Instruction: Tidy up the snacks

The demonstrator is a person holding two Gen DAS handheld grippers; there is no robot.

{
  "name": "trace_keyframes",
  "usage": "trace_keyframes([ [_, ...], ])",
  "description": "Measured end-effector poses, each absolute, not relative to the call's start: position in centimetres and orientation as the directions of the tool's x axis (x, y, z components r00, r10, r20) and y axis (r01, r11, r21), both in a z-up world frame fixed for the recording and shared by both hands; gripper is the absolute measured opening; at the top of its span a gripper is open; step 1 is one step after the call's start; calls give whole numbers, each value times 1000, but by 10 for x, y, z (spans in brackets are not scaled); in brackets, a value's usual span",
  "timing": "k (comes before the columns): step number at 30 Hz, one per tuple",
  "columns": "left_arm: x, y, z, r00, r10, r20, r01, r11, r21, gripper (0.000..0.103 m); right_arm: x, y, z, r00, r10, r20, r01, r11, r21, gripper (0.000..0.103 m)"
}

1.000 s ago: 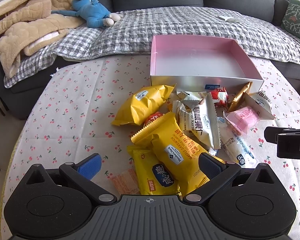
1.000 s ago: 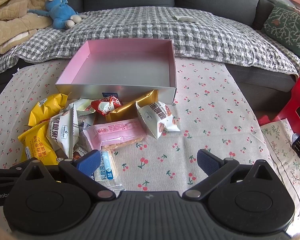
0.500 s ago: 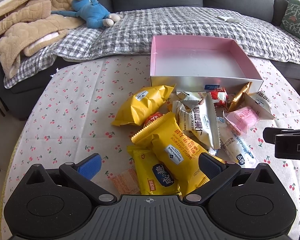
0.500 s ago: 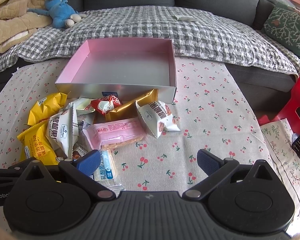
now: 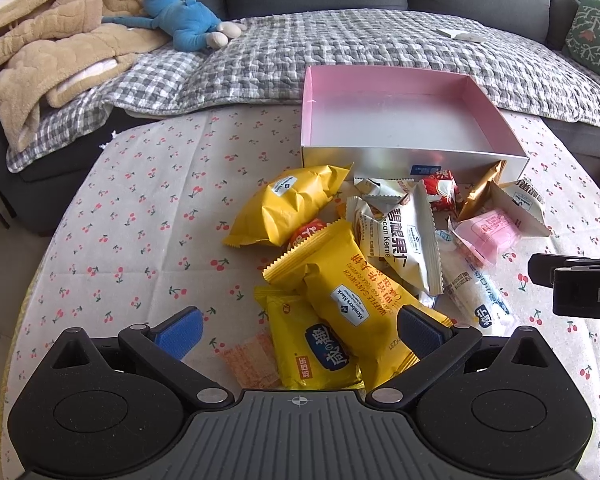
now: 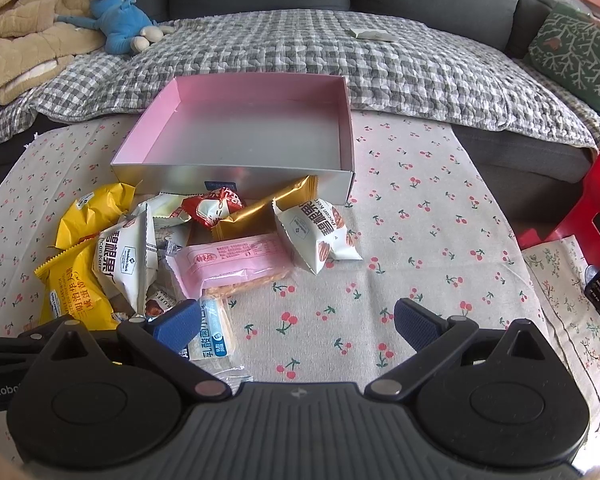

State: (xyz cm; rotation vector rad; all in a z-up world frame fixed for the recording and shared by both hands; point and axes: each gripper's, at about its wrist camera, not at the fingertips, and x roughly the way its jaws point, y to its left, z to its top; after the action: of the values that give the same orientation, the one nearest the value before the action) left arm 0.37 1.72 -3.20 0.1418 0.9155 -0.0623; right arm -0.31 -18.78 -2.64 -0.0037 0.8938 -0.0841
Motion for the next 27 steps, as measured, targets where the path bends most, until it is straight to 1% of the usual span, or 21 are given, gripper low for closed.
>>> trace_keyframes([
  [6,7,20,-34,601,-3,-800,115,990,83,103,-1,-190,-27,610,-74,-789,81,996,-30,103],
  [9,8,21,-34,611,-34,-791,155,985,77,103,0,-192,-28,603,-61,-796,77,997,-17,103],
  [12,13,22,-32,614,-68,-786,203,976,74,103,2,-195,-28,599,-13,-801,60,998,29,103],
  [14,17,25,-29,615,-99,-782,221,974,50,103,5,-199,-28,595,25,-803,56,996,73,102],
  [16,21,26,-26,615,-127,-778,242,970,33,103,9,-202,-28,591,52,-805,58,993,107,101],
  [22,35,24,-23,601,-178,-779,290,957,6,101,26,-215,-30,556,125,-822,91,974,209,93],
  [24,39,26,-24,584,-189,-790,289,957,-15,101,29,-218,-29,555,120,-823,98,973,208,91],
  [27,44,27,-25,554,-221,-802,296,953,-58,95,33,-226,-23,564,86,-821,109,978,178,89],
])
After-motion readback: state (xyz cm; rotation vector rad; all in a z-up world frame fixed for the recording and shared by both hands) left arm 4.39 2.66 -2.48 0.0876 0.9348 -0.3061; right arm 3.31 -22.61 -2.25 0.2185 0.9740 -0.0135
